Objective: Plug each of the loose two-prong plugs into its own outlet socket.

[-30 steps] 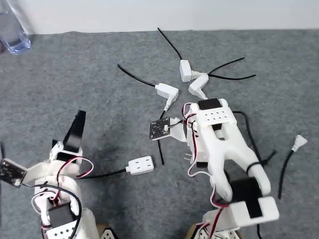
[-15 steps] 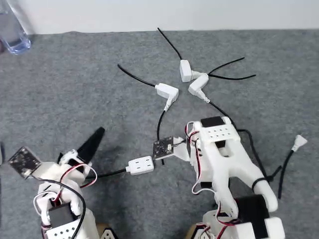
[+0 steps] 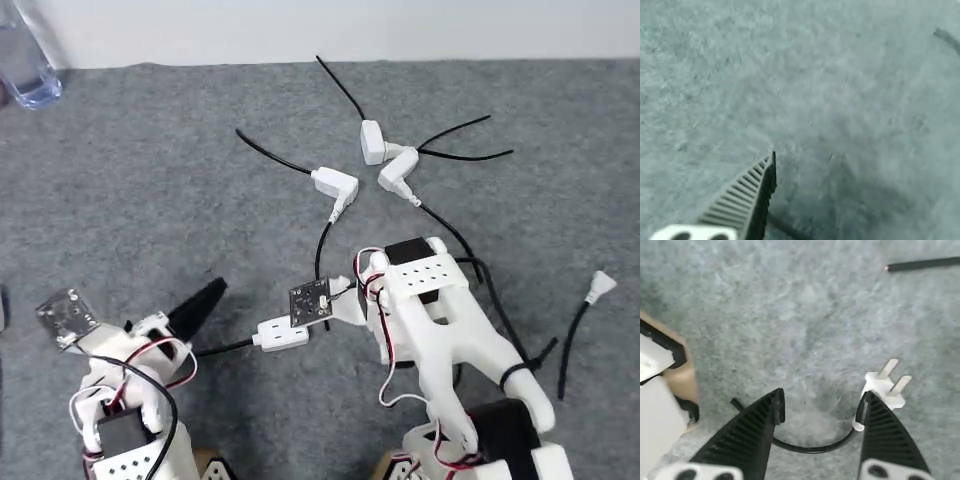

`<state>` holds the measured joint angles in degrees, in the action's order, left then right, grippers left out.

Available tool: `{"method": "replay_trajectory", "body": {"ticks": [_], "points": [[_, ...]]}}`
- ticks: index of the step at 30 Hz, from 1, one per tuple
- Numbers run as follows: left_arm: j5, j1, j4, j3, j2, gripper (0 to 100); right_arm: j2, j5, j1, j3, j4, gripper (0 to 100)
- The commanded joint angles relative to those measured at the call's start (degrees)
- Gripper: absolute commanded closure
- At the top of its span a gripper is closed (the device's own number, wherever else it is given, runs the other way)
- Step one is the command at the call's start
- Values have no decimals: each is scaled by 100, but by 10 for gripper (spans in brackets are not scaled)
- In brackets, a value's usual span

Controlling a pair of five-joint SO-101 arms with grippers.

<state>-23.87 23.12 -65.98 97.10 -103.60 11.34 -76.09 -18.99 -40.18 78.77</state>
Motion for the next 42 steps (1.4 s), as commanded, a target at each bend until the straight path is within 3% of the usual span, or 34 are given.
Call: {"method": "replay_trajectory", "body": {"ticks": [1,14,34,42], "points": [[97,35,-44,-66,-26,348,-48,44,13,44,-198,757],[105,26,-44,-66,-26,348,-198,-246,567,44,-664,757],[105,18,-62,-66,-44,348,-259,-237,699,18,-1086,759],[114,9,-62,-66,-44,348,-198,-9,673,70,-1059,889]]}}
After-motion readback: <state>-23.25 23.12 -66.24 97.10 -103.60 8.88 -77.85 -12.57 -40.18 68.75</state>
